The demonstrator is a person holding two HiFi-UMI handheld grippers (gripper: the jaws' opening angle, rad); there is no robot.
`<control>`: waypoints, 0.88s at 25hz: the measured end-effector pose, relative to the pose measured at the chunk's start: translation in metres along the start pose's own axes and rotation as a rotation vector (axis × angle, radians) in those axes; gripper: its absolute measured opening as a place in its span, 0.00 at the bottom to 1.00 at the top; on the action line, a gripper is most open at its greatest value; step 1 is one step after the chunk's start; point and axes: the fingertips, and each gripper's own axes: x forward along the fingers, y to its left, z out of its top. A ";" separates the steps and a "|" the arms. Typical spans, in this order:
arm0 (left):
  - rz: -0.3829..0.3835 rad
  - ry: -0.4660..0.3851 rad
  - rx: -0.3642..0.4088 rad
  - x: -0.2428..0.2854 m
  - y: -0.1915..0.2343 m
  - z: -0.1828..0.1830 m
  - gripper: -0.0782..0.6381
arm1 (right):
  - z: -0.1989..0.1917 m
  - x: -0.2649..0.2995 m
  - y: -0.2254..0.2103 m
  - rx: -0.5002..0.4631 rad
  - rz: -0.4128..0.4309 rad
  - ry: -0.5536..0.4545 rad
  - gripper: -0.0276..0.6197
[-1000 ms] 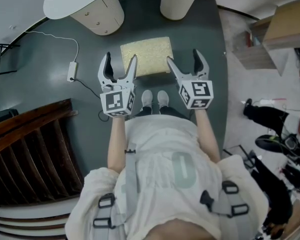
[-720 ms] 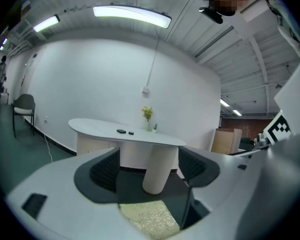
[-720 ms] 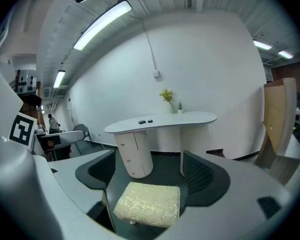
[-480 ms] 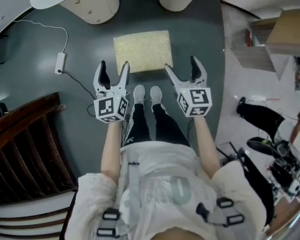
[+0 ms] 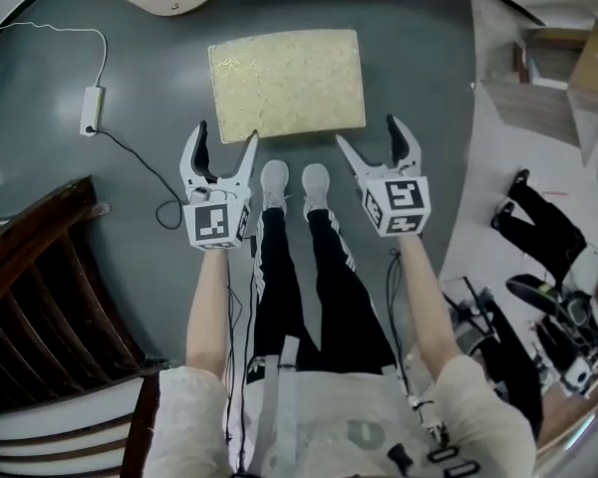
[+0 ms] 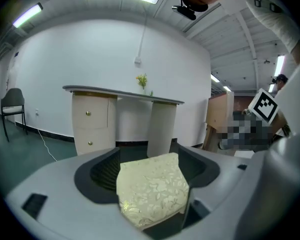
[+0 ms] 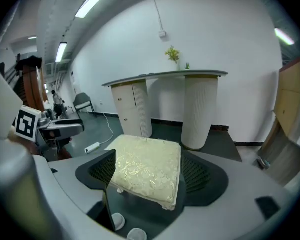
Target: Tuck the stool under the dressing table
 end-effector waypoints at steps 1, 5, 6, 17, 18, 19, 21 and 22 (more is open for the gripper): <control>-0.009 0.017 0.011 0.006 0.001 -0.019 0.59 | -0.016 0.011 -0.001 -0.017 -0.004 0.016 0.64; -0.017 0.105 0.032 0.011 0.013 -0.093 0.59 | -0.079 0.043 -0.003 -0.061 -0.015 0.087 0.64; -0.015 0.127 0.030 0.010 0.016 -0.109 0.59 | -0.092 0.047 -0.004 -0.061 -0.016 0.103 0.64; -0.041 0.394 0.035 0.019 0.037 -0.235 0.59 | -0.192 0.099 -0.032 -0.045 -0.072 0.270 0.64; -0.038 0.419 0.030 0.018 0.038 -0.245 0.59 | -0.197 0.102 -0.034 -0.041 -0.071 0.281 0.64; -0.035 0.442 0.028 0.018 0.040 -0.255 0.59 | -0.204 0.105 -0.035 -0.040 -0.068 0.298 0.64; -0.033 0.479 0.032 0.018 0.042 -0.271 0.59 | -0.220 0.109 -0.037 -0.047 -0.057 0.347 0.64; -0.033 0.495 0.039 0.017 0.044 -0.277 0.59 | -0.227 0.110 -0.036 -0.050 -0.054 0.371 0.64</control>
